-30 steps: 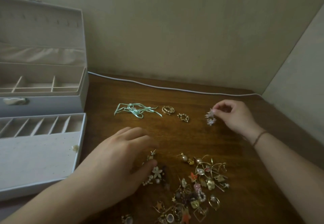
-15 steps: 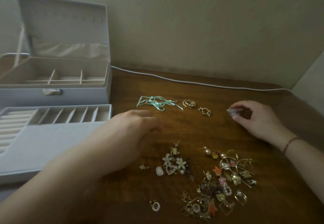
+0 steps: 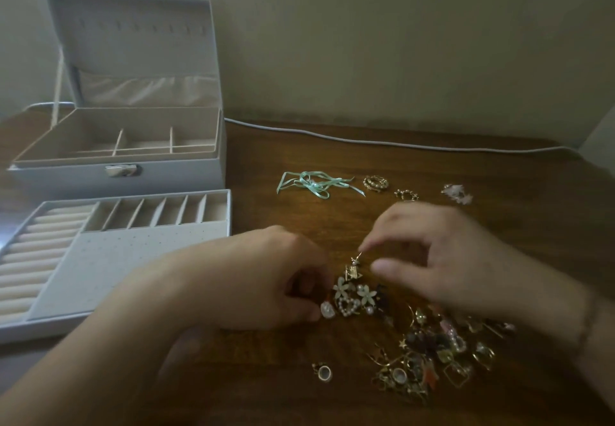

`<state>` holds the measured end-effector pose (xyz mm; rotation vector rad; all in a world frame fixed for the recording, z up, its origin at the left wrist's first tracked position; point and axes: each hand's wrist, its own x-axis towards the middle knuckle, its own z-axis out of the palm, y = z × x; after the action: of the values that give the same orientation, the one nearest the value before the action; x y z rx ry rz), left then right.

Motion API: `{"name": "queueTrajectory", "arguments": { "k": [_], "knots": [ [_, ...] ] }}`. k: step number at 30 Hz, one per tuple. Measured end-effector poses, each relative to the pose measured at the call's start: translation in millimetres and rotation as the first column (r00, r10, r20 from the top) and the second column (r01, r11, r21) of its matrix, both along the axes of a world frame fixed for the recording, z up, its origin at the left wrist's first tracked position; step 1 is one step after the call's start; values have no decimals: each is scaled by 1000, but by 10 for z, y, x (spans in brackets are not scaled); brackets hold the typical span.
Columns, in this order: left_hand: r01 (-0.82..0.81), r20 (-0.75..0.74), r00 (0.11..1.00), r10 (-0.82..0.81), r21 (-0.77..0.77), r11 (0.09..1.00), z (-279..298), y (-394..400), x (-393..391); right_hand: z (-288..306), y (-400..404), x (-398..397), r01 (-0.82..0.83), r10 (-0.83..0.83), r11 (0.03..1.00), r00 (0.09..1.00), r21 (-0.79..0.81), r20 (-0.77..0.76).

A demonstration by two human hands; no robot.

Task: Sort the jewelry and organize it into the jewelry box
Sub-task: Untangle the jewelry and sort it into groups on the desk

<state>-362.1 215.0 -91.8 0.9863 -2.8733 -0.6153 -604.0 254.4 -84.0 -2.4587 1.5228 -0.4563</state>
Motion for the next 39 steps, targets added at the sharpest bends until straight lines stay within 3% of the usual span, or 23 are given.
{"name": "queueTrajectory", "arguments": {
  "k": [5,10,19,24,39],
  "knots": [
    [-32,47,998,37,-101,994,1,12,-4,-182,123,303,-43,40,998,995,-39,-92],
    [-91,96,990,103,-127,988,-19,32,-52,-247,155,320,-4,2,999,998,-38,-66],
    [-179,-59,983,172,-121,976,-95,100,-228,-332,194,263,67,-63,997,994,-43,91],
    [-216,-172,964,205,-47,975,-171,139,-251,-307,195,134,129,-126,991,990,-40,65],
    [-257,-173,944,282,152,954,-134,104,-244,-161,220,125,89,-87,995,994,34,-70]
  ]
}}
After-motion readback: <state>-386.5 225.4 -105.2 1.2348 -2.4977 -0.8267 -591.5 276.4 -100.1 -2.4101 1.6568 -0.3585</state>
